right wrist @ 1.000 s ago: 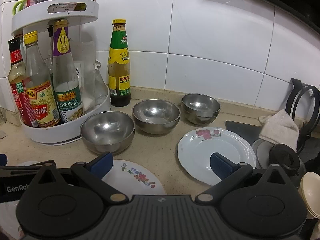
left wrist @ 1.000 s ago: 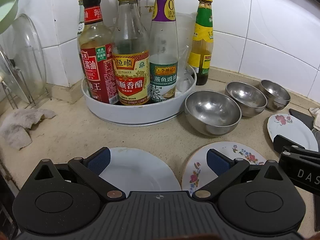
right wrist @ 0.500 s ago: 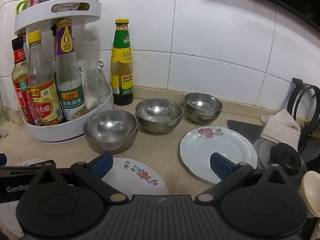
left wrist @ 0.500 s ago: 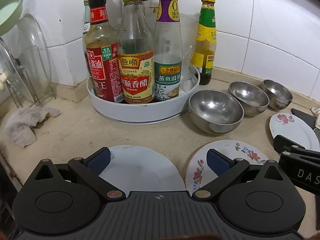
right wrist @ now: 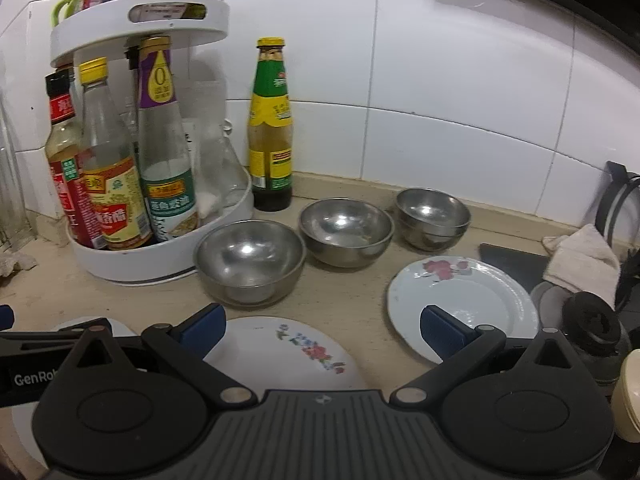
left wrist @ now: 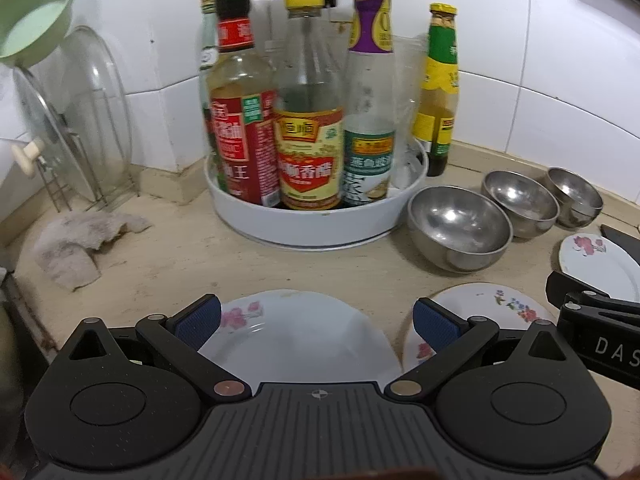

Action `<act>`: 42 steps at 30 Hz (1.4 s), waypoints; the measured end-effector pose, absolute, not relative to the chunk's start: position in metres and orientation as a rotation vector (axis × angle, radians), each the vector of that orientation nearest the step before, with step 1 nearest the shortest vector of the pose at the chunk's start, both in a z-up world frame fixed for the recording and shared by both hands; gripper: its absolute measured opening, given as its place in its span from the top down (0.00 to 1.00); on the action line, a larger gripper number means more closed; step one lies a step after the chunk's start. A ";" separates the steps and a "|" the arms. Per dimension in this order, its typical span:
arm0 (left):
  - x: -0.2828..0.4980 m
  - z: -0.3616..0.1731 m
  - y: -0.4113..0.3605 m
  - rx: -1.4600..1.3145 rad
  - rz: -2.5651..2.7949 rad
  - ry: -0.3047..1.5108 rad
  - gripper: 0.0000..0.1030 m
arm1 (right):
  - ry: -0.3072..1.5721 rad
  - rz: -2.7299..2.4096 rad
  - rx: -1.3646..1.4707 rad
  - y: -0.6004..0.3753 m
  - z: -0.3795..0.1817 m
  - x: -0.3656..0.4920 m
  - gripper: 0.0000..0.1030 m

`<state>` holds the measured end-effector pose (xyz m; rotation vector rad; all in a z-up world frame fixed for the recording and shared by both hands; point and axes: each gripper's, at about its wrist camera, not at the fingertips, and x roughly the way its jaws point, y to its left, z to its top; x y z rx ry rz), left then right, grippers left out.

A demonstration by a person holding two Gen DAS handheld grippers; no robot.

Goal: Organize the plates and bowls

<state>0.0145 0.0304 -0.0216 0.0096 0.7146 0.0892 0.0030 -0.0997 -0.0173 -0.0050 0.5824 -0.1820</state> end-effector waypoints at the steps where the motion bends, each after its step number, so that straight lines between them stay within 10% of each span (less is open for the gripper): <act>1: 0.014 -0.022 0.033 0.008 0.094 0.714 0.00 | 0.583 -0.176 -0.005 -0.098 -0.017 0.004 0.01; 42: 0.005 -0.035 0.109 0.054 0.040 0.730 0.00 | 0.623 -0.144 -0.010 -0.022 -0.029 0.000 0.01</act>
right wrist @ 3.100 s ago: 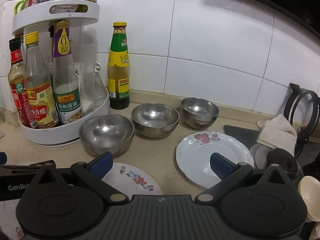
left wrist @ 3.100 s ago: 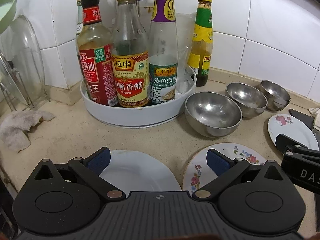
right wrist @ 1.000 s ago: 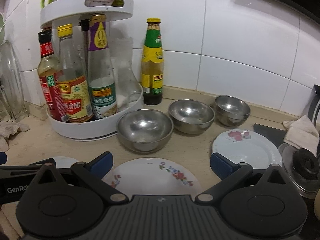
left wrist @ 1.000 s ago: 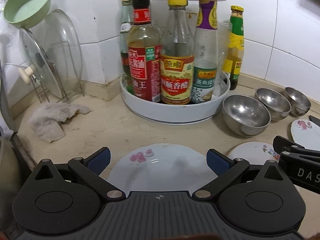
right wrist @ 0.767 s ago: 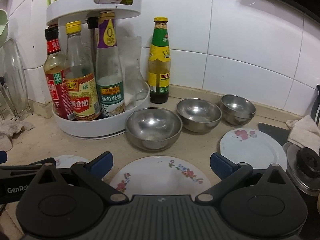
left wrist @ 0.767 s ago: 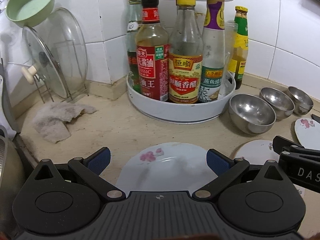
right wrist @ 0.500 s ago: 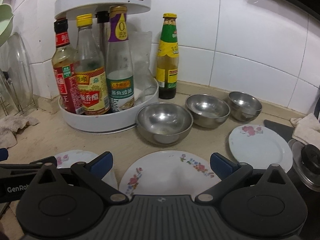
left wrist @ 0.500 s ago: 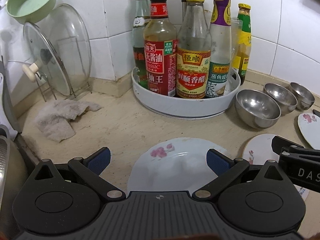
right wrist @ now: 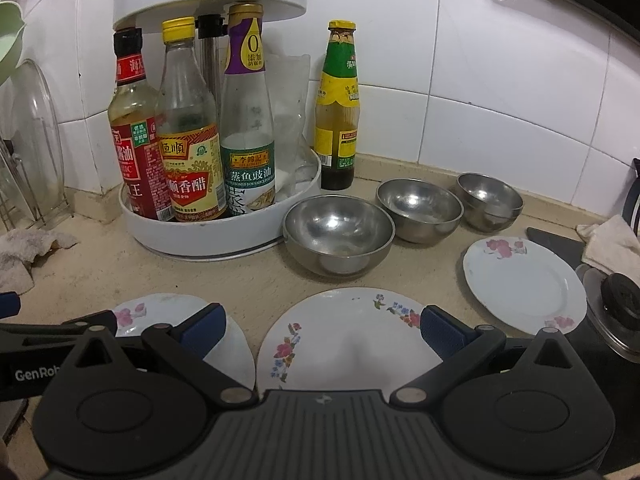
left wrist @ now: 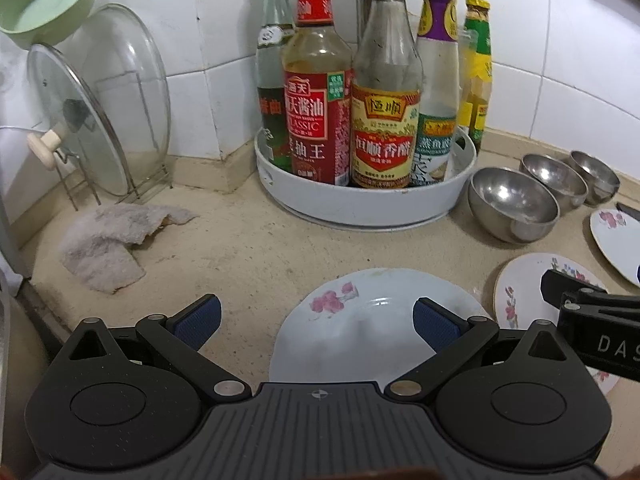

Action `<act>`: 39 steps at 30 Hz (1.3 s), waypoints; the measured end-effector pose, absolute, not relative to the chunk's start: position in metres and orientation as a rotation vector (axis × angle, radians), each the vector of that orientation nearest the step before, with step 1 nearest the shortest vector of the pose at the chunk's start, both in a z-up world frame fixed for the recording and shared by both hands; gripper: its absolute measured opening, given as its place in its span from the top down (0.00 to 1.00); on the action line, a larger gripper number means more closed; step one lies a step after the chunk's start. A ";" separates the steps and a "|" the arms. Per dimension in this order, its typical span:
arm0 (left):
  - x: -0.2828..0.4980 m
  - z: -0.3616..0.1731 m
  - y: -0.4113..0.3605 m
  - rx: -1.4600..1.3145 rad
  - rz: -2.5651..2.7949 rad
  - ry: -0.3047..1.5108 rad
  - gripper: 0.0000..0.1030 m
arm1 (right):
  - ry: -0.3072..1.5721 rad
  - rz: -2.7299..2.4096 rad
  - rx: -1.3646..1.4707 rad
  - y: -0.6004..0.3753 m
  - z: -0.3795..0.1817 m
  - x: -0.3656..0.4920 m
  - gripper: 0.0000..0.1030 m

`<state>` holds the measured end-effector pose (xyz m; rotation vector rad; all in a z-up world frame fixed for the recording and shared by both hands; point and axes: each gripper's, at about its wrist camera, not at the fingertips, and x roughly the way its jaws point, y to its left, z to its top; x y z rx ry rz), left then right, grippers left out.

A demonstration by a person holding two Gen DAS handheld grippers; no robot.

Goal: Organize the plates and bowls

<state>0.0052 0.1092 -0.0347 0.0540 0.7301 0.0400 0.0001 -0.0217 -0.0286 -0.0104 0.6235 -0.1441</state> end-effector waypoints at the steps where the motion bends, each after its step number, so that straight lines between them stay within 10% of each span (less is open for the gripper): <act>1: 0.005 -0.036 0.110 0.063 0.032 0.733 0.00 | 0.626 -0.144 -0.009 -0.021 -0.030 0.000 0.01; 39: 0.025 -0.088 0.131 0.121 -0.088 0.876 0.01 | 0.790 0.011 0.052 -0.008 -0.063 -0.018 0.05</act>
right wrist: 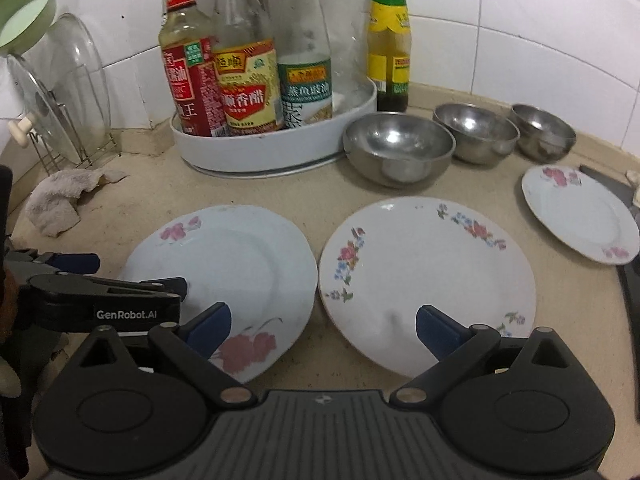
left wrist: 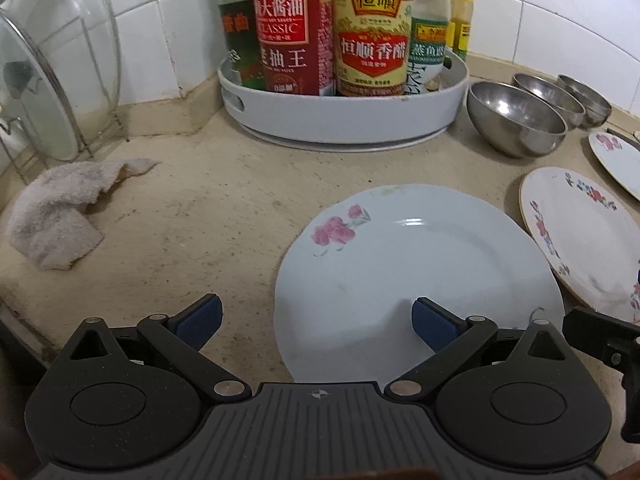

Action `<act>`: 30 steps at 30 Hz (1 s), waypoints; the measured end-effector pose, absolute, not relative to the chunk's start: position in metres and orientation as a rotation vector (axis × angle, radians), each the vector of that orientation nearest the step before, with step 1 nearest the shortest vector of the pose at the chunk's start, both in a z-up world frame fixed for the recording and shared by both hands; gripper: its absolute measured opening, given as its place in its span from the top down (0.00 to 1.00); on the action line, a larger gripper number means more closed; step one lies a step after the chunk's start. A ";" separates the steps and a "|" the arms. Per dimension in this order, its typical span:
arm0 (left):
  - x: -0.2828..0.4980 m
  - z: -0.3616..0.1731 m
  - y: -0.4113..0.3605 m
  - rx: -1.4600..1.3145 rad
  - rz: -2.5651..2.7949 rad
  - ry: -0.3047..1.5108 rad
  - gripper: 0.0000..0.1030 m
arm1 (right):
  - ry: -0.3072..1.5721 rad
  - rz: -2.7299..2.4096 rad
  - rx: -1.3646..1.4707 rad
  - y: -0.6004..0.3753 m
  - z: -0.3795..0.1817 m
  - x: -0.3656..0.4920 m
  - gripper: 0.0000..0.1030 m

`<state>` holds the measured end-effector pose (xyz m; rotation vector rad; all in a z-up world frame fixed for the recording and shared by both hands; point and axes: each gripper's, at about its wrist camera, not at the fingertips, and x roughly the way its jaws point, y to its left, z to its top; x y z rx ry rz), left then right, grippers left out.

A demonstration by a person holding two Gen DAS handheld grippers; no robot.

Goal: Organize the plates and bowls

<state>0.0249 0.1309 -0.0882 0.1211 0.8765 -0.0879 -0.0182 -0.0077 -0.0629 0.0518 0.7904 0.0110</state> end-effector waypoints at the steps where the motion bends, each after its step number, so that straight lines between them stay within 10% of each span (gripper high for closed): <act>1: 0.025 -0.089 0.132 0.119 -0.094 0.876 0.01 | 0.793 0.016 0.054 -0.008 -0.063 -0.019 0.06; 30: 0.035 -0.092 0.133 0.106 -0.181 0.844 0.00 | 0.886 0.126 0.214 -0.009 -0.086 -0.012 0.30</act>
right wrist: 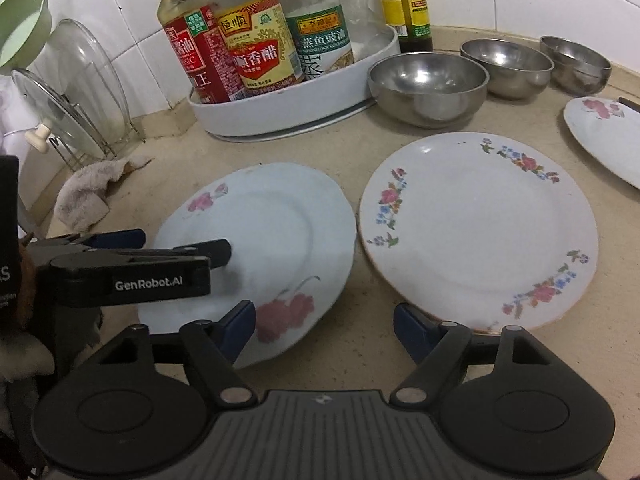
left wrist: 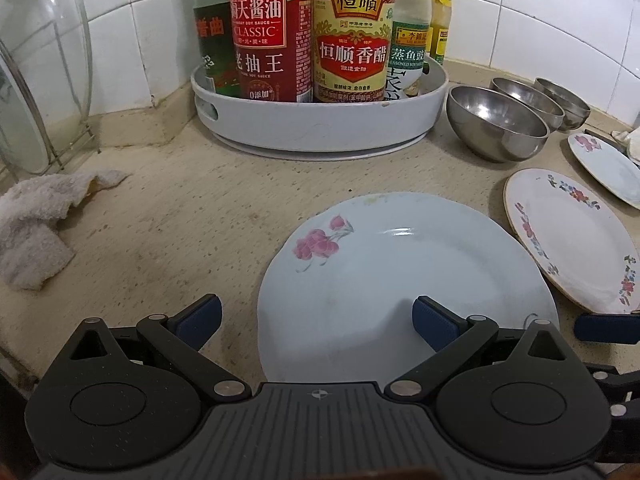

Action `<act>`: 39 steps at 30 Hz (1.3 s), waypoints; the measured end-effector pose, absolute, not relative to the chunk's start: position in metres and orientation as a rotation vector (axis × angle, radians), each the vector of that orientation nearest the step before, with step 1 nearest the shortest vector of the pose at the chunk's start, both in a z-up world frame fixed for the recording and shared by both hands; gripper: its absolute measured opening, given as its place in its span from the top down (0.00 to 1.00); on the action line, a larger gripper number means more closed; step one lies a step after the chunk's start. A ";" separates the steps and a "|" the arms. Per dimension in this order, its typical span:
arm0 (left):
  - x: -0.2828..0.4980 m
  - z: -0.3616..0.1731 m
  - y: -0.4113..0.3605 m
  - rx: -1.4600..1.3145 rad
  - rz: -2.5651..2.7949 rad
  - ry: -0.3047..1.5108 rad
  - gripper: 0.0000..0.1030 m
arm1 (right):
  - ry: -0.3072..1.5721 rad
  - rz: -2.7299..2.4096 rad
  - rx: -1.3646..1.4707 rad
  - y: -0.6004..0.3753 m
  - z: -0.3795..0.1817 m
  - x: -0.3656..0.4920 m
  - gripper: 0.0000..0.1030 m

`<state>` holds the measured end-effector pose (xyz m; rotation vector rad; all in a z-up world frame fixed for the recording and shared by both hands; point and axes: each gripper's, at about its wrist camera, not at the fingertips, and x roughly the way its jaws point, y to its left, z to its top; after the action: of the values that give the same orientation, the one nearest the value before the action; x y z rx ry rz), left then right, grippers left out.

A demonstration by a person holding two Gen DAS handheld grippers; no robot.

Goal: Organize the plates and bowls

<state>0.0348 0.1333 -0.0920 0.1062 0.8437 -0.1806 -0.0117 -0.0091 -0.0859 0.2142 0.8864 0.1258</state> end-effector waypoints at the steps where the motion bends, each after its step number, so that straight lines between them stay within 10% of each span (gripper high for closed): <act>1: 0.035 -0.092 0.133 0.101 -0.183 0.845 0.00 | 0.882 0.126 0.214 -0.008 -0.086 -0.011 0.36; 9: 0.038 -0.092 0.132 0.071 -0.232 0.851 0.07 | 0.882 0.127 0.259 -0.023 -0.085 -0.006 0.63; 39: 0.100 -0.092 -0.051 0.248 -0.560 0.885 0.11 | 0.807 -0.184 0.448 -0.174 -0.085 -0.004 0.54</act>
<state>0.0998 -0.0509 -0.0915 0.2481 0.8846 -0.5596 -0.0040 -0.1737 -0.0845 0.4477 0.8075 -0.1840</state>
